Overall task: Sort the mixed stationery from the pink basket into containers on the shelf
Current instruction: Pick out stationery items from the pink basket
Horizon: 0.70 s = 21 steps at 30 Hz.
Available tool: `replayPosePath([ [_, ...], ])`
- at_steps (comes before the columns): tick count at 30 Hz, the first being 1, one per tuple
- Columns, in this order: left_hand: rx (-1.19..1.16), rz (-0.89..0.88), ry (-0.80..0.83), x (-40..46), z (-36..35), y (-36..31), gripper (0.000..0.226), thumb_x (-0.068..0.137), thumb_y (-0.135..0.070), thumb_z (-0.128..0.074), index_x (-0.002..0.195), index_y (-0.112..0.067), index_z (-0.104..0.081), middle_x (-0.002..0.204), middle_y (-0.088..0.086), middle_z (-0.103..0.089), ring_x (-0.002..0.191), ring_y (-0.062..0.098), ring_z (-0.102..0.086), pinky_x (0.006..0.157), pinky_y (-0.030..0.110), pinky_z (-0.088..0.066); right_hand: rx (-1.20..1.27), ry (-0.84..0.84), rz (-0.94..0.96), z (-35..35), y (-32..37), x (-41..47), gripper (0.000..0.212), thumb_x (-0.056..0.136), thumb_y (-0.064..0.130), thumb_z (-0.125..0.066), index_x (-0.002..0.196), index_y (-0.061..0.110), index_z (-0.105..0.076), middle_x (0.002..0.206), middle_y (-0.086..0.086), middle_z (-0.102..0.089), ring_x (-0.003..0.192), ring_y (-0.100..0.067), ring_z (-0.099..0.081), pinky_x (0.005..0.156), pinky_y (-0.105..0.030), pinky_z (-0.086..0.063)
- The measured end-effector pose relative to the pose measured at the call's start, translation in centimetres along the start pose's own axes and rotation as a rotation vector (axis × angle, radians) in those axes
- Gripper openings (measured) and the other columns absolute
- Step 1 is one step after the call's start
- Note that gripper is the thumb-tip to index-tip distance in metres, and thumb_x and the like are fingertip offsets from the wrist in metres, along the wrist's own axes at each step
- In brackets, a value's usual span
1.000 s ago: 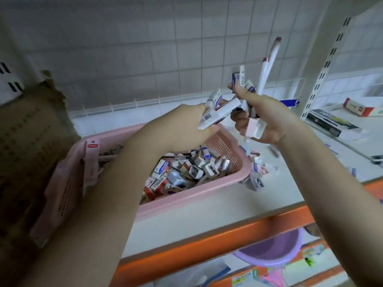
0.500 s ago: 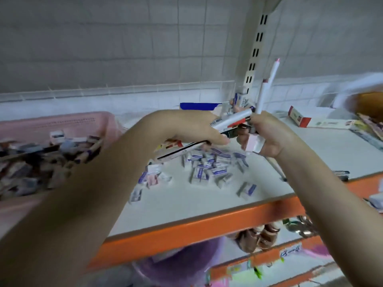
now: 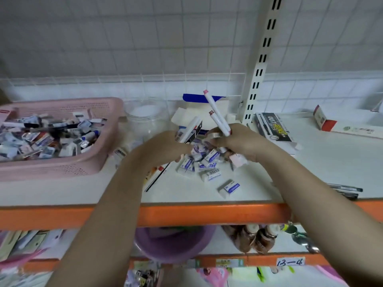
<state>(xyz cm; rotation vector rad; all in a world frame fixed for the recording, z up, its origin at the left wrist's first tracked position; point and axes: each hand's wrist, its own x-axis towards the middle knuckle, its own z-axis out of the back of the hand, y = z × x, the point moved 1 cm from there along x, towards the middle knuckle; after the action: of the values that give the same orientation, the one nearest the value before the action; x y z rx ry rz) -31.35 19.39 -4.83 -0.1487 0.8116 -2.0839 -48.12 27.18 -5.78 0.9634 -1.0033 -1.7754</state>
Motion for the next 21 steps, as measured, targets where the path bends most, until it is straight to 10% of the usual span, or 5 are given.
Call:
replayPosePath([
  [8,-0.145,0.051,-0.086,-0.9,-0.1,1.6,0.02,0.092,-0.035,-0.054,0.078,-0.021,-0.052,0.067,-0.003,-0.059,0.053,0.011,-0.046,0.055,0.023,-0.035,-0.289,-0.136,0.096,1.8,1.3,-0.5,0.008,0.09,0.015,-0.061,0.096,0.011,-0.06,0.071,-0.01,-0.064,0.041,-0.007,-0.049,0.045,-0.016,-0.042],
  [15,-0.533,0.182,-0.09,-1.0,-1.0,2.6,0.022,0.089,-0.029,-0.057,0.07,-0.018,-0.056,0.056,-0.005,-0.057,0.061,0.015,-0.044,0.063,0.027,-0.036,0.533,-0.196,-0.117,1.7,-0.2,-1.4,0.007,0.093,0.003,-0.053,0.089,0.008,-0.056,0.058,-0.006,-0.058,0.051,-0.015,-0.056,0.039,-0.018,-0.043],
  [21,-0.576,0.195,-0.076,-1.4,-0.8,2.3,0.022,0.089,-0.032,-0.06,0.074,-0.015,-0.062,0.064,-0.003,-0.059,0.066,0.016,-0.048,0.061,0.027,-0.038,0.706,-0.18,-0.116,-0.5,-1.2,-2.5,0.013,0.092,0.001,-0.052,0.087,0.01,-0.061,0.073,-0.01,-0.056,0.045,-0.012,-0.052,0.037,-0.018,-0.041],
])
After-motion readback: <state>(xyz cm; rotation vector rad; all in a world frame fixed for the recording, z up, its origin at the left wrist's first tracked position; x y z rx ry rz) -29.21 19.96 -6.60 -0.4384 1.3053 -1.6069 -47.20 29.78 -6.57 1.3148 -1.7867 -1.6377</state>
